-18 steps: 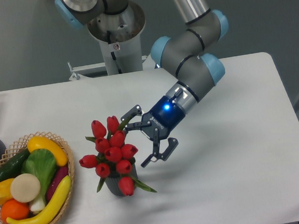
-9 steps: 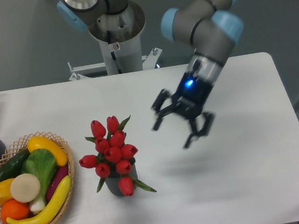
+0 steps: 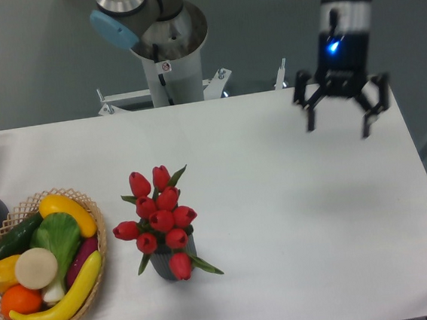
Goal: Insert the flowers into the vase
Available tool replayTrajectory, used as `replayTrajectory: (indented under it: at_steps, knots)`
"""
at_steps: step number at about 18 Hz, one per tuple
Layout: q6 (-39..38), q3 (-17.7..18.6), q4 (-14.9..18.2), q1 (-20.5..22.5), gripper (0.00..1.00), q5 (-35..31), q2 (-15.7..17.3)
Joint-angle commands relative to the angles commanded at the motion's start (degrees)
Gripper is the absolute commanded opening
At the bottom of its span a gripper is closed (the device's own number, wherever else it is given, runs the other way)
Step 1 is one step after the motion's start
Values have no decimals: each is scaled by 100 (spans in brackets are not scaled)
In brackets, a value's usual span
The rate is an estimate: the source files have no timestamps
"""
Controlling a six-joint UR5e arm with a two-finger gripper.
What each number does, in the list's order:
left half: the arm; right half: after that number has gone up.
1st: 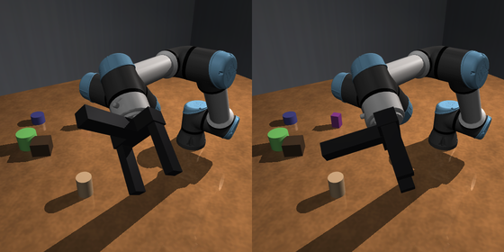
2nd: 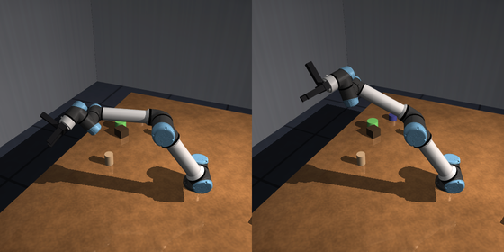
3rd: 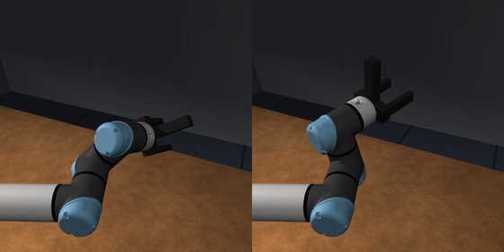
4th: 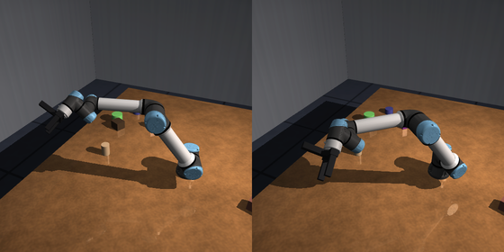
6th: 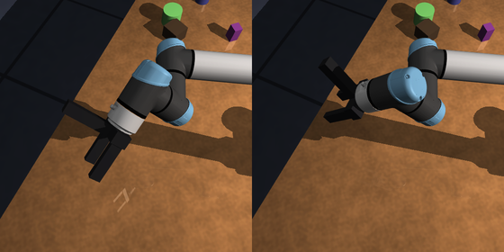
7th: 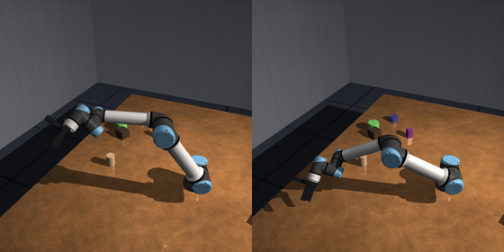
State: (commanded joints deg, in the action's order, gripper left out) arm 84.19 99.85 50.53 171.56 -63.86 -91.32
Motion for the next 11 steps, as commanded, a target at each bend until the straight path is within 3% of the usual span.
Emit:
replayTrajectory:
  at_steps: [3, 7, 11]
  knots:
    - [631, 8, 211, 17, 100, -653, 123]
    - [1703, 8, 870, 175, 100, -1057, 334]
    - [2058, 122, 977, 211, 100, -1155, 422]
